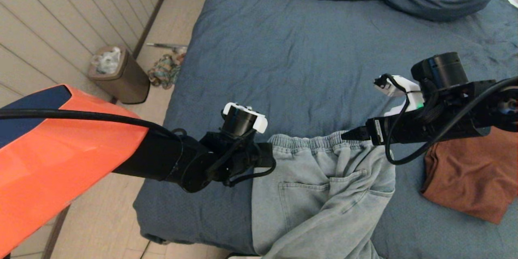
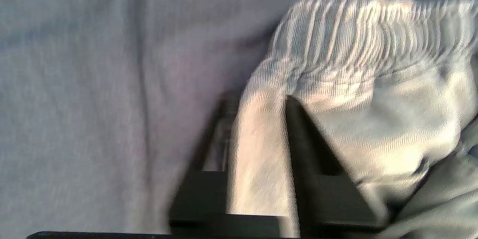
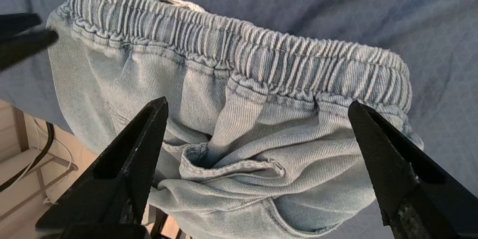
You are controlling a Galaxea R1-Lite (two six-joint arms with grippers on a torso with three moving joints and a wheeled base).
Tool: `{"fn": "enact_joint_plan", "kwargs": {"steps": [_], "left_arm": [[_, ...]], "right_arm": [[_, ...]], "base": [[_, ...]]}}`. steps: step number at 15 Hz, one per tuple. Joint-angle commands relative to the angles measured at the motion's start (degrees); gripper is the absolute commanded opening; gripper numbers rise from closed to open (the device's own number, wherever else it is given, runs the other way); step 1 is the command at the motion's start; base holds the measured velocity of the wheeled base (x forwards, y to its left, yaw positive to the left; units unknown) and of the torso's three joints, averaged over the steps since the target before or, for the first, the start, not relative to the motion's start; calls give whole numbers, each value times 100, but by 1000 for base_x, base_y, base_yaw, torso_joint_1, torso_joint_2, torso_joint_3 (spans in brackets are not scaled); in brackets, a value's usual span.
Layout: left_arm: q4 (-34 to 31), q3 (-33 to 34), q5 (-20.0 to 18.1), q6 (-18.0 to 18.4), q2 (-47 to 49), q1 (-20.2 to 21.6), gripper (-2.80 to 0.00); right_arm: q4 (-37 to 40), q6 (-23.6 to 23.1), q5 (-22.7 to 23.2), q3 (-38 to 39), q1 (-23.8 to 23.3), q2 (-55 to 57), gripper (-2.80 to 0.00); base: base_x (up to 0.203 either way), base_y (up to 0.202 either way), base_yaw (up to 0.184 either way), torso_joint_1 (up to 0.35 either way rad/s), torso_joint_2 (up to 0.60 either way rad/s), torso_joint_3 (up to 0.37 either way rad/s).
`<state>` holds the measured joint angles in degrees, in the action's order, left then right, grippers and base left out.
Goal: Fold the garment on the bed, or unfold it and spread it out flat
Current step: Unford the blue shorts
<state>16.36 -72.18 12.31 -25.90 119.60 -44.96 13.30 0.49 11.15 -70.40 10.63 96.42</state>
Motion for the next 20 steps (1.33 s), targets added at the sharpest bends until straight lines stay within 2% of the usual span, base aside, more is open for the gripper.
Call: {"fn": "enact_joint_plan", "kwargs": {"steps": [1, 6, 10, 17, 18, 20], "left_arm": [[49, 141, -1, 13, -178, -75, 0], [44, -446, -33, 116, -30, -101, 0], [38, -1035, -53, 424, 609, -97, 0], [10, -1345, -54, 533, 1088, -48, 0], [-19, -1351, -54, 533, 1092, -48, -280], [41, -1315, -54, 533, 1101, -56, -280]], "right_arm": [[6, 4, 10, -63, -8, 52, 0], [6, 45, 10, -223, 9, 49, 0], [6, 39, 10, -264, -17, 92, 0], [-3, 48, 10, -316, -31, 149, 0], [-3, 48, 10, -325, -35, 143, 0], [-3, 48, 10, -369, -52, 149, 0]], "base": [[0, 0, 0, 0, 0, 0], [0, 0, 0, 0, 0, 0], [0, 0, 0, 0, 0, 0], [0, 0, 0, 0, 0, 0], [0, 0, 0, 0, 0, 0], [0, 0, 0, 0, 0, 0]]}}
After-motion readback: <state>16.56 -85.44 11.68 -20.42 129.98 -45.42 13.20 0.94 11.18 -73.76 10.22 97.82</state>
